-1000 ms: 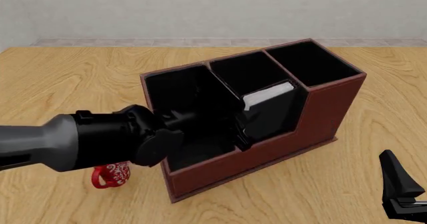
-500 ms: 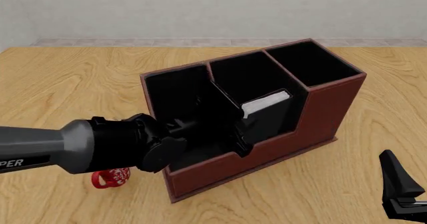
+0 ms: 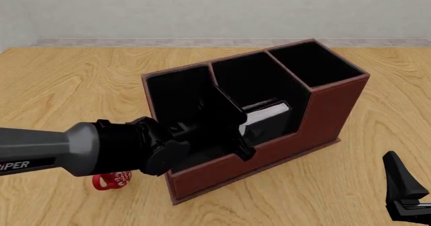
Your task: Pick up the book and place it in the back compartment of the caddy.
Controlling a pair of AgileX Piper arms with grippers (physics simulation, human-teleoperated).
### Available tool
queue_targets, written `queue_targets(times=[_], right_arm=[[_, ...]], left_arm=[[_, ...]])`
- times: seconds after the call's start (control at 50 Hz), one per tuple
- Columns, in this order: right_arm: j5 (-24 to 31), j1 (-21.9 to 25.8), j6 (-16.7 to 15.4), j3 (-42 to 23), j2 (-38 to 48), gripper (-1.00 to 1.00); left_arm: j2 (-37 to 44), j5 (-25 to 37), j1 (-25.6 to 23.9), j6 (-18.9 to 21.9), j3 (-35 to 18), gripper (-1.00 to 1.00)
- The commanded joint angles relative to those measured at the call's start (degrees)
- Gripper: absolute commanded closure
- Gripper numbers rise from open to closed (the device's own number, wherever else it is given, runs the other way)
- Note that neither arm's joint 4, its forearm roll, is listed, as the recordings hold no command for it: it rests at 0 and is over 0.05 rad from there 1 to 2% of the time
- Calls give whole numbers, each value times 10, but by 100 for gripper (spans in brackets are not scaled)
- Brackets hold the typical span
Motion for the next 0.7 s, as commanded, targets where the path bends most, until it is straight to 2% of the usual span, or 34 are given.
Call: queue_targets(times=[0.02, 0.7], right_arm=[[0, 0, 0, 0, 0, -100], [0, 0, 0, 0, 0, -100]], left_arm=[[-8, 4, -1, 9, -6, -100], [-49, 5, -4, 6, 21, -100]])
